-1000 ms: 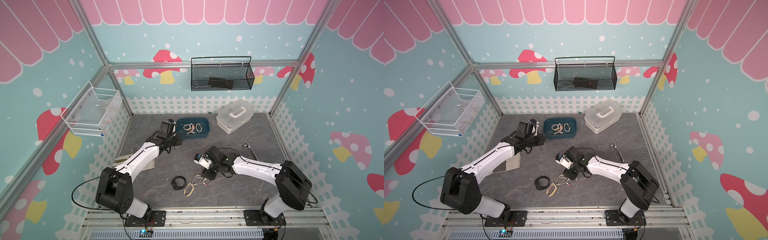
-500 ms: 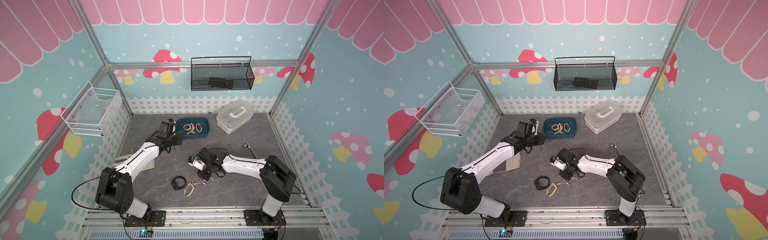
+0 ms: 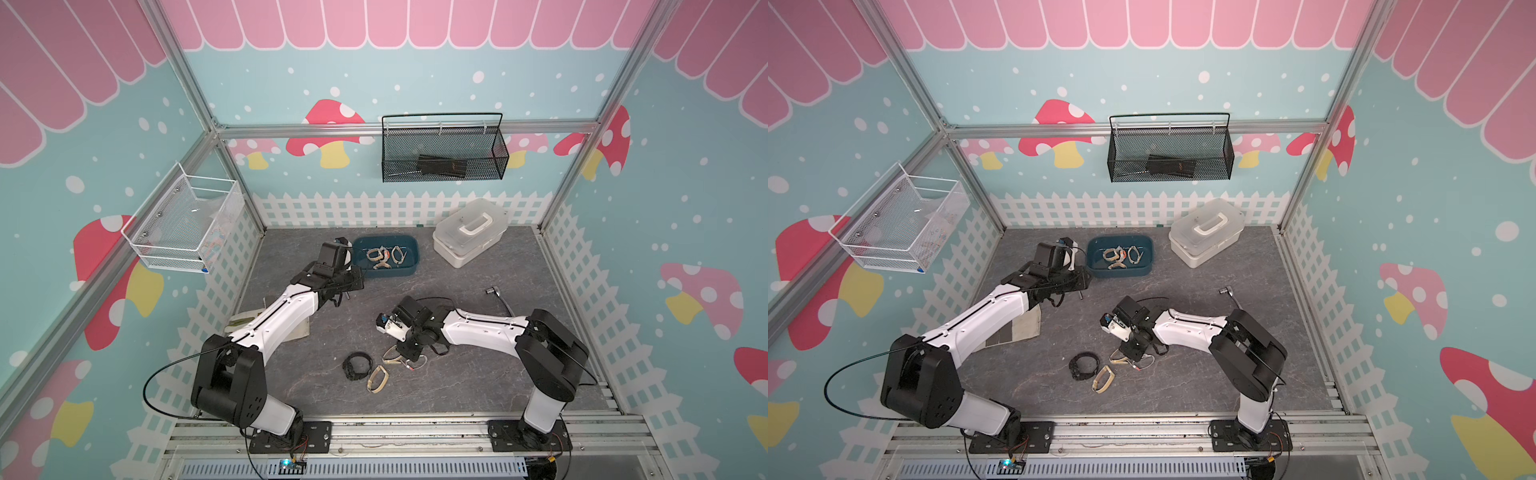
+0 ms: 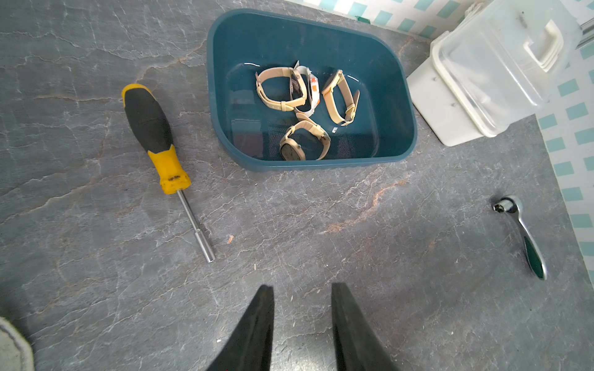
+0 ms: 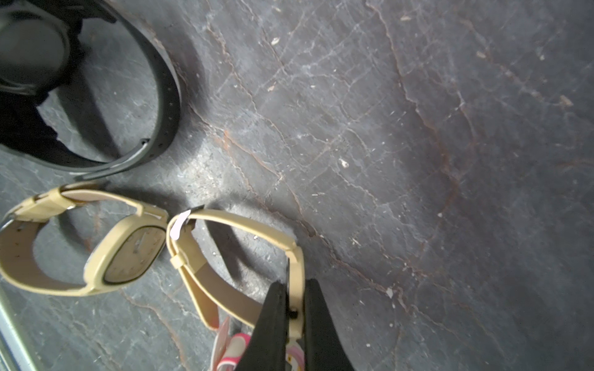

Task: Put the watch into the storage box
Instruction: Pick up the watch at the center of the board.

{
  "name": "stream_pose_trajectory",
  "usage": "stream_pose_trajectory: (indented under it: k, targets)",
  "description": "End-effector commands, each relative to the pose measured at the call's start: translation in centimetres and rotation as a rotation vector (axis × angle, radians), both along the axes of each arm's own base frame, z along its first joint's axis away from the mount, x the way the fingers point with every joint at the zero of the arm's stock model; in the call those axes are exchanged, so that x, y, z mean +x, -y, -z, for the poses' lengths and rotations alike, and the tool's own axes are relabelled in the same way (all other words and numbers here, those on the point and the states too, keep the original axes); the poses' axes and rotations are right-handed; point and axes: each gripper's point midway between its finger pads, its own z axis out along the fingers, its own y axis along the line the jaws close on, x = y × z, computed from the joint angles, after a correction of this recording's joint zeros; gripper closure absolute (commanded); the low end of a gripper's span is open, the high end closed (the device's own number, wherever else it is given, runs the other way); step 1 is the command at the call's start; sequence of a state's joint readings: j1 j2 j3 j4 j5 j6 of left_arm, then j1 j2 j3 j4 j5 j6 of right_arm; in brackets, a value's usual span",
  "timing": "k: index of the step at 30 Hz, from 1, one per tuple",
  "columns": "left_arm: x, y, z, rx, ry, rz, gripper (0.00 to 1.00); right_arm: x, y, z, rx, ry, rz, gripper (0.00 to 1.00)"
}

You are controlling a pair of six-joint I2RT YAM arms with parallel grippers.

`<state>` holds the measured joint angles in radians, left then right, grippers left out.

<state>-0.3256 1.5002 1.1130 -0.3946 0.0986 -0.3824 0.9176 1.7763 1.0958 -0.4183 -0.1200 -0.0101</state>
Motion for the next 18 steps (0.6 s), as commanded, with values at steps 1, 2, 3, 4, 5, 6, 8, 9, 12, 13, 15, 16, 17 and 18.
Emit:
stream_pose_trajectory:
  k: [1, 2, 3, 4, 5, 6, 8, 9, 12, 13, 15, 16, 17, 18]
  targets:
    - [0.1, 0.1, 0.0, -0.002, 0.008, 0.006, 0.66, 0.3, -0.1, -0.2, -0.014, 0.013, 0.003, 0.94]
    - [0.1, 0.1, 0.0, -0.002, 0.009, 0.006, 0.66, 0.3, -0.1, -0.3, -0.015, 0.018, 0.005, 0.95]
    - [0.1, 0.1, -0.1, -0.005, 0.009, 0.007, 0.66, 0.5, 0.0, -0.6, -0.015, 0.03, 0.009, 0.97]
    - [0.1, 0.1, -0.1, -0.004, 0.011, 0.006, 0.66, 0.7, 0.0, -1.0, -0.012, 0.045, 0.009, 0.98]
    - [0.1, 0.1, -0.1, -0.002, 0.011, 0.005, 0.66, 1.0, 0.0, -1.4, -0.007, 0.062, 0.011, 0.99]
    - [0.1, 0.1, -0.2, -0.004, 0.014, 0.005, 0.66, 1.3, 0.0, -2.1, 0.001, 0.084, 0.013, 1.0]
    - [0.0, 0.1, -0.4, -0.004, 0.018, 0.006, 0.66, 2.3, 0.2, -3.3, 0.013, 0.13, 0.022, 1.0]
    - [0.0, 0.0, -0.5, -0.005, 0.021, 0.003, 0.66, 3.2, 0.3, -4.4, 0.028, 0.161, 0.036, 1.0]
    - [0.0, 0.1, -0.6, 0.005, 0.029, -0.006, 0.66, 6.1, 0.9, -7.1, 0.096, 0.226, 0.101, 1.0]
    - [-0.1, 0.2, -0.6, 0.009, 0.036, -0.005, 0.66, 7.3, 1.2, -8.2, 0.126, 0.246, 0.136, 1.0]
    - [-0.1, 0.4, -0.6, 0.007, 0.039, -0.004, 0.66, 9.4, 1.8, -10.1, 0.186, 0.281, 0.206, 1.0]
    - [-0.1, 0.5, -0.5, 0.003, 0.038, -0.003, 0.66, 10.5, 2.1, -11.0, 0.216, 0.297, 0.241, 1.0]
    - [0.0, 0.5, -0.6, 0.001, 0.04, -0.001, 0.66, 11.5, 2.4, -11.8, 0.241, 0.309, 0.269, 1.0]
    - [-0.1, 0.6, -0.5, -0.001, 0.036, 0.001, 0.66, 12.6, 2.6, -12.6, 0.267, 0.32, 0.3, 1.0]
